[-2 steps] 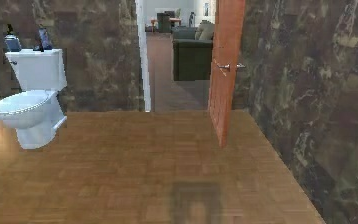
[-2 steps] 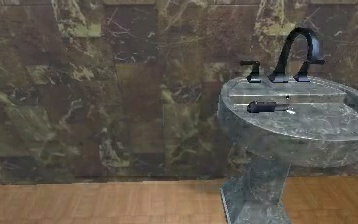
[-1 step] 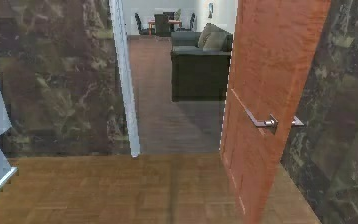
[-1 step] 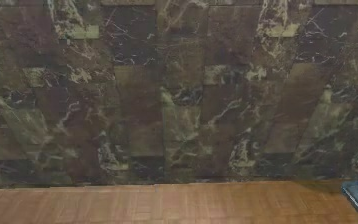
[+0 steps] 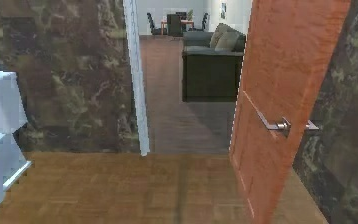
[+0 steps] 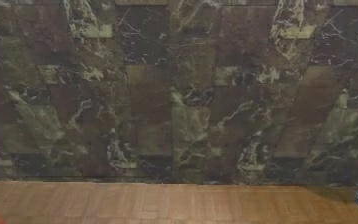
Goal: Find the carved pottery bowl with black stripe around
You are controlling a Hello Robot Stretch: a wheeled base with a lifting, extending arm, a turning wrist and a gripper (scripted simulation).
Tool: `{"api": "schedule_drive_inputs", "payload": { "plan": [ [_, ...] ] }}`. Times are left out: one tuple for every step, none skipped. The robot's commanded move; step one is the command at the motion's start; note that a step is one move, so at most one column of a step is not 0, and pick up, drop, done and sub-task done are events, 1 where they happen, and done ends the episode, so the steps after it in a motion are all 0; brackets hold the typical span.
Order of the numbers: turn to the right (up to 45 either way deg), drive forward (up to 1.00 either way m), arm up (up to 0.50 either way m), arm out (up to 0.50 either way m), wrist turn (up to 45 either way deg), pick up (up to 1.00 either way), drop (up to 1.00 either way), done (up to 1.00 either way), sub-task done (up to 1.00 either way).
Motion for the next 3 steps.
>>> {"api": "schedule_drive_inputs", "payload": {
  "plan": [
    [0.0, 1.00, 0.00, 0.00, 0.0, 0.00, 0.00, 0.00, 0.00],
    [0.0, 0.55, 0.00, 0.00, 0.0, 0.00, 0.00, 0.00, 0.00],
    [-21.0, 0.00, 0.00, 0.00, 0.0, 0.00, 0.00, 0.00, 0.00]
  ]
}}
